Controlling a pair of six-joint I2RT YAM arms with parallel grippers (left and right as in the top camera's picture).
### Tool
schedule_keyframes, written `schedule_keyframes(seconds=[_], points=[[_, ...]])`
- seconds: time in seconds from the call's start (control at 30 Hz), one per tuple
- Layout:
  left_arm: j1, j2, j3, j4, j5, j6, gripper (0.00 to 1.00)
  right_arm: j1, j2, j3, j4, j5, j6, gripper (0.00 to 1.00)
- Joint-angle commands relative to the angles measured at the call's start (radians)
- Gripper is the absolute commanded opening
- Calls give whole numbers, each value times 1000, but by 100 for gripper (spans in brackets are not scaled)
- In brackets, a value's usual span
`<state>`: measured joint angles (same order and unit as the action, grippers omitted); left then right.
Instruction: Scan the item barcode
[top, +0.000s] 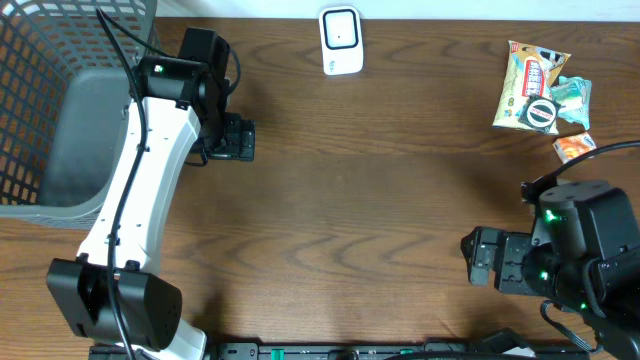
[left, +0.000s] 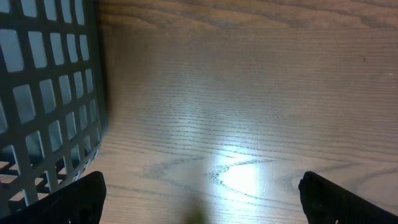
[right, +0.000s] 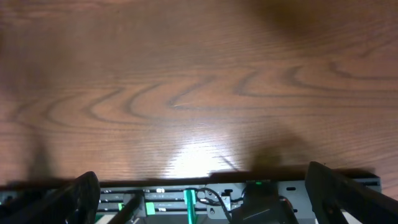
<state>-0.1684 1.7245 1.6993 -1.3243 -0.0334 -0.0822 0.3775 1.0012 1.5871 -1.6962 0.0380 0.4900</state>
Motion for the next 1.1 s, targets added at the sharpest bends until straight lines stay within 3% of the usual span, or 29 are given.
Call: schedule_keyframes(seconds=[0.0,0.43,0.73,1.07], points=[[3,3,-3,-1,-16,-9,98,-55,-3,-4,-2,1,11,99],[3,3,-3,-1,-16,-9,98,-177,-116,-4,-2,1,11,99],[3,3,-3,-1,-16,-9,98,-184,-193,-12,2,36,10,99],[3,3,-3,-1,-16,-9,98,-289,-388,-152,235,68,-48,99]])
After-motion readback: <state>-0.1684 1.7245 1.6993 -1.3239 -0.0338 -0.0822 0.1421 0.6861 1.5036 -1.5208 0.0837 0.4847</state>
